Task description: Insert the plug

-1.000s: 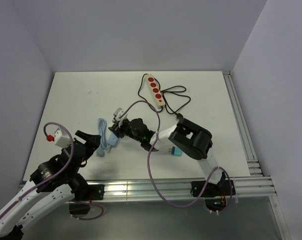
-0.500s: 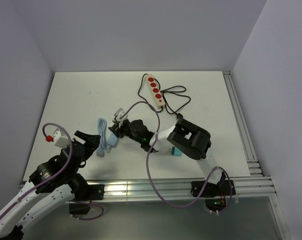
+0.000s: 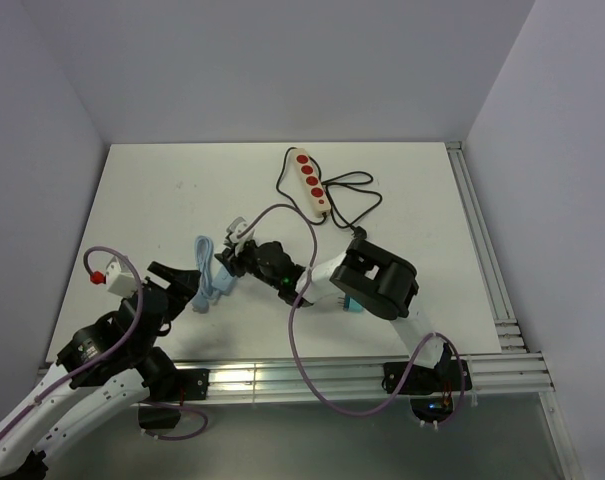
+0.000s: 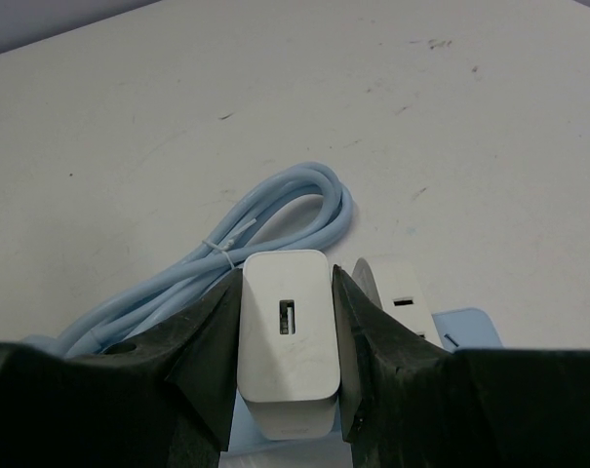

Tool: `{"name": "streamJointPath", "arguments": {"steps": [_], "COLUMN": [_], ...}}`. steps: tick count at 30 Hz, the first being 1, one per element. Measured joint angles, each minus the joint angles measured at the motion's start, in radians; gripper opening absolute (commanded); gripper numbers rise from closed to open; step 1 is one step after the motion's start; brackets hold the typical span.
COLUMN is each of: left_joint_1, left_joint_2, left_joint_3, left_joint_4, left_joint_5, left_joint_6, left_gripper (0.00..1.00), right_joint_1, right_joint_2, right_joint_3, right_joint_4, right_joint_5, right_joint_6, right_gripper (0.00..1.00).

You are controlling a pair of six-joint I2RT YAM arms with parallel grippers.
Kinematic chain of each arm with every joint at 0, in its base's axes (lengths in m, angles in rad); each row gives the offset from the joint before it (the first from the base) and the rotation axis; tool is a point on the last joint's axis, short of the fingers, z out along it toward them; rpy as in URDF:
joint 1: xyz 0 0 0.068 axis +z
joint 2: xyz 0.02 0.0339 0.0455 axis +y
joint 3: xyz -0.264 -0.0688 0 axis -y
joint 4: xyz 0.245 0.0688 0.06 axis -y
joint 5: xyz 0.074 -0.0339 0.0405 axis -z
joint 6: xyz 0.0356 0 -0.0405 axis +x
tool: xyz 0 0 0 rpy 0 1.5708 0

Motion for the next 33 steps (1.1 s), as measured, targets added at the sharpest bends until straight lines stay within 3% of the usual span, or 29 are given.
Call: {"name": "streamJointPath", "arguments": {"steps": [15,20,27,33], "left_joint_1": [0.000,0.000,0.000,0.000], "left_joint_2": [0.003,0.003,0.009,-0.008], "left_joint_3": [0.004,0.004,0.004,0.004], "left_joint_4": [0.003,0.003,0.002,0.000], "left_joint_5": [0.017,0.026,0.033,0.033], "left_joint_6": [0.003,0.003,0.001,0.001], "left_gripper": [0.80,0.80,0.79,0.79], "right_joint_1": [0.017,0.022,0.027,0.033], "right_joint_2": [0.042,0.083,0.100,0.108], "right_joint_3": [-0.051,-0.077,-0.019,-0.082], "right_joint_4": [0.135,0.258,0.191,0.307], "right_joint_5": [0.060,0.082,0.101,0.118], "right_joint_6": [0.036,0.069,0.072,0.122], "right_gripper": [0.00,0.00,0.00,0.00]}}
